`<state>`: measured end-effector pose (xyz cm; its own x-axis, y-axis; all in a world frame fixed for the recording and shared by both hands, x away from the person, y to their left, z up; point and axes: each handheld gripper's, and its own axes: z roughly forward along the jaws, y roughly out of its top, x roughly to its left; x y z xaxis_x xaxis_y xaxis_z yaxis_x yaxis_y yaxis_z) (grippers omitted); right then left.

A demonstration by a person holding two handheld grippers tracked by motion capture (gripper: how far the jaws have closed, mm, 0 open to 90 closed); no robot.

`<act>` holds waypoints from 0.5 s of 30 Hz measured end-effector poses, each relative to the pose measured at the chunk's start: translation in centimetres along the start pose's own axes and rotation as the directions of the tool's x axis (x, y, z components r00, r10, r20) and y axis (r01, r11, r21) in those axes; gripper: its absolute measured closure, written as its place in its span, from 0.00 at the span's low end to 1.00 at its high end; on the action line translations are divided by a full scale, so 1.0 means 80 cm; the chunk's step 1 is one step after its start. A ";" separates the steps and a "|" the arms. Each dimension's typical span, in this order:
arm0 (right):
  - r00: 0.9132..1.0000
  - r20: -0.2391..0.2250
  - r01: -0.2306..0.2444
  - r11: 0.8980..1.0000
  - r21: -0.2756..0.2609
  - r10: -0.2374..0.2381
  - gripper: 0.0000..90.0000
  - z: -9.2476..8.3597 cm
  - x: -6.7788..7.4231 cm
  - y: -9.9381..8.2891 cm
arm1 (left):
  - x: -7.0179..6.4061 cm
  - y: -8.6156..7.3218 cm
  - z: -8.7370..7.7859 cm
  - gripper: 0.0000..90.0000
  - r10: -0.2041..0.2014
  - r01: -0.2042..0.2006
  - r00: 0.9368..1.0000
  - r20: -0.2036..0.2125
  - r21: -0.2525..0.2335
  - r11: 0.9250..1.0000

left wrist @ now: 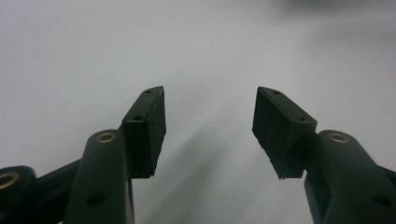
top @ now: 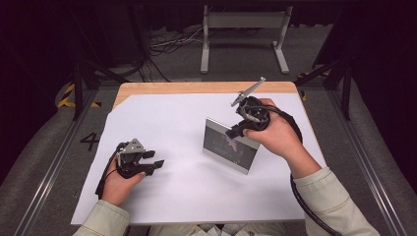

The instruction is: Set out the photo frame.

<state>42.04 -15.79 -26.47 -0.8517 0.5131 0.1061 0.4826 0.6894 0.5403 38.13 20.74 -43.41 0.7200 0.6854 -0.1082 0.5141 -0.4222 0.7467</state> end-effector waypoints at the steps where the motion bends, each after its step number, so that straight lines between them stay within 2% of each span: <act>1: 1.000 0.001 0.017 1.000 0.004 -0.017 0.93 0.000 -0.001 0.002 | 0.002 -0.002 -0.002 0.48 0.004 -0.004 1.000 -0.016 0.004 1.000; 3: 1.000 0.006 0.030 1.000 0.005 -0.030 0.93 0.001 -0.001 0.004 | 0.002 -0.003 -0.002 0.48 -0.001 0.001 1.000 -0.017 0.003 1.000; 4: 0.998 0.013 0.065 0.998 0.002 -0.065 0.93 0.001 -0.002 0.008 | 0.003 -0.004 -0.003 0.47 0.003 -0.003 1.000 -0.021 0.005 1.000; 5: 0.997 0.017 0.075 0.997 -0.001 -0.075 0.93 0.001 -0.003 0.009 | 0.005 -0.006 -0.004 0.46 0.007 -0.006 0.999 -0.036 0.011 1.000; 8: 0.996 0.019 0.090 0.996 0.000 -0.090 0.93 0.001 -0.006 0.012 | 0.006 -0.007 -0.004 0.43 0.000 0.001 0.999 -0.042 0.009 1.000; 12: 0.994 -0.002 0.107 0.994 0.001 -0.107 0.93 0.003 -0.012 0.018 | 0.007 -0.008 -0.005 0.41 -0.014 0.014 0.998 -0.053 0.001 1.000; 14: 0.991 -0.013 0.131 0.991 0.003 -0.131 0.93 0.004 -0.014 0.020 | 0.009 -0.008 -0.005 0.41 -0.009 0.008 0.998 -0.056 -0.003 1.000; 15: 0.987 -0.016 0.157 0.988 0.004 -0.157 0.93 0.005 -0.015 0.021 | 0.009 -0.008 -0.005 0.41 -0.018 0.018 0.998 -0.052 -0.003 1.000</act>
<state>43.94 -15.07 -26.03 -0.9201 0.3902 0.0338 0.3438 0.7635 0.5467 38.12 21.73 -43.69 0.6855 0.7229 -0.0871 0.5255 -0.4084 0.7464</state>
